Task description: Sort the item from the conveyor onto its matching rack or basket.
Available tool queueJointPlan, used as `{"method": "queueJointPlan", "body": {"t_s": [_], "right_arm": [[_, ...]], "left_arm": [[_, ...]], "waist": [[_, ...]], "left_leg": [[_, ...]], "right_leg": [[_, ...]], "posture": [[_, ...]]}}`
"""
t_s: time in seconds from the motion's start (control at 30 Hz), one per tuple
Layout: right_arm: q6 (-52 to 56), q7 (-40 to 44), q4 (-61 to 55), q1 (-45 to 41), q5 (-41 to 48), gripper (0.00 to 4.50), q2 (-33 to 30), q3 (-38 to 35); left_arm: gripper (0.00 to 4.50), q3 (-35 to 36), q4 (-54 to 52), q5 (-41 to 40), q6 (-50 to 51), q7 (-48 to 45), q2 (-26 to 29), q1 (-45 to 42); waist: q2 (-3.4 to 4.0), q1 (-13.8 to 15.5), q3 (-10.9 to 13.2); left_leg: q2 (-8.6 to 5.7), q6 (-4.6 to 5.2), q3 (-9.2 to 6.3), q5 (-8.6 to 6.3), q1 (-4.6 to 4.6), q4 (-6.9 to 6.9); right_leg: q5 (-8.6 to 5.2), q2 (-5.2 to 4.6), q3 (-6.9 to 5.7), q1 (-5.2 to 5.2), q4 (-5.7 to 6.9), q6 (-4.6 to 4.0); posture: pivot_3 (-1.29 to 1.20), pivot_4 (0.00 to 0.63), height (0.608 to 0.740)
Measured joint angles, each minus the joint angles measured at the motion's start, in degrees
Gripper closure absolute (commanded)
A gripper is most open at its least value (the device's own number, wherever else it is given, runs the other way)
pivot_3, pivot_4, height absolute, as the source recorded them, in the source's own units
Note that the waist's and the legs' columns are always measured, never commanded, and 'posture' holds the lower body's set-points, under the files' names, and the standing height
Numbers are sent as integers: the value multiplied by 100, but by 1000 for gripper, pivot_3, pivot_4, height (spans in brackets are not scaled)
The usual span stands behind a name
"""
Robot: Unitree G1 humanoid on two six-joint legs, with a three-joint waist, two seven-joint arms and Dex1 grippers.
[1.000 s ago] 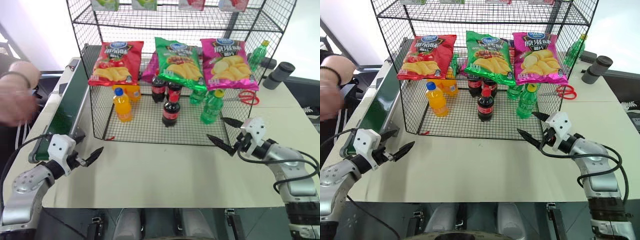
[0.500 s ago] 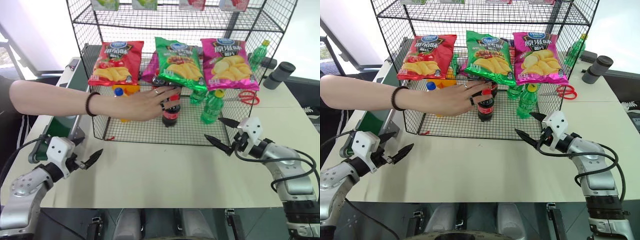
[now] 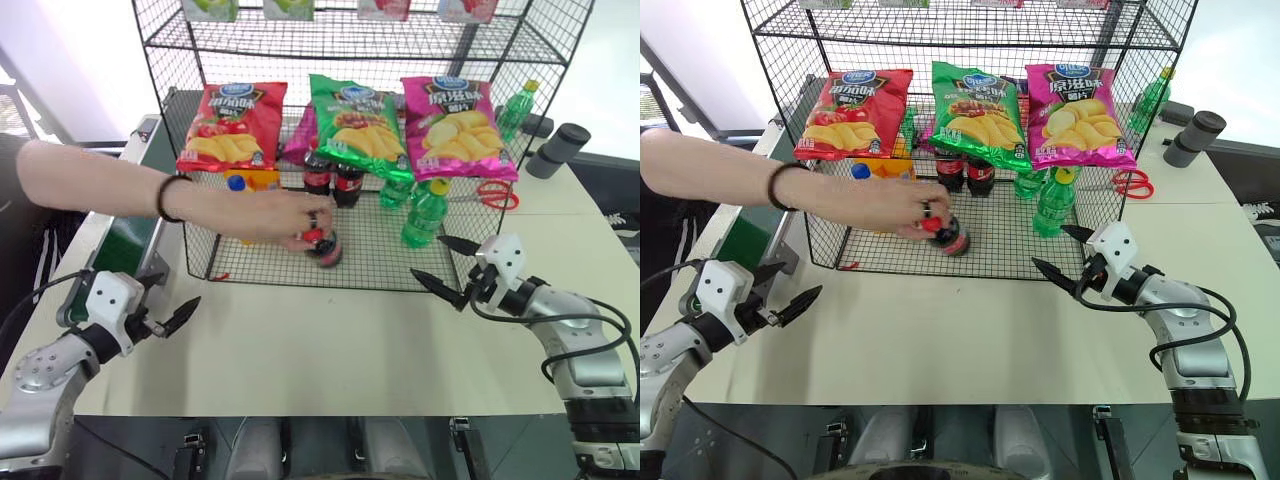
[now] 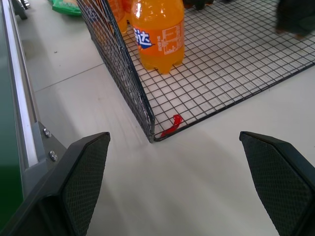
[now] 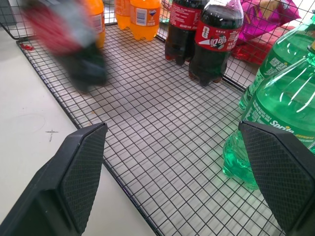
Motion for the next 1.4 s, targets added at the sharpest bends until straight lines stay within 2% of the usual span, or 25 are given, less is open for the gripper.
{"method": "queueJointPlan", "body": {"t_s": [0.6, 1.07, 1.4], "right_arm": [[125, -221, 120, -232, -39, 55, 128, 2], [-256, -508, 407, -452, -203, 55, 287, 3], [-277, -797, 444, -478, -323, 55, 317, -4]], "left_arm": [[0, 212, -56, -175, 376, 239, -11, -111], [0, 341, -110, -273, 460, 392, -141, -69], [0, 323, 96, -223, 363, 451, -276, -387]], "waist": [[0, 3, 0], [0, -1, 0], [0, 0, 0]], "left_leg": [[0, 1, 1, 0, 1, 5], [0, 1, 2, 0, 1, 8], [0, 1, 2, 1, 2, 11]], "right_leg": [[6, 5, 0, 2, 5, 10], [10, 10, 0, 4, 6, 19], [12, 15, -1, 5, 8, 21]], "posture": [[0, 150, 740], [0, 150, 740], [0, 150, 740]]}}
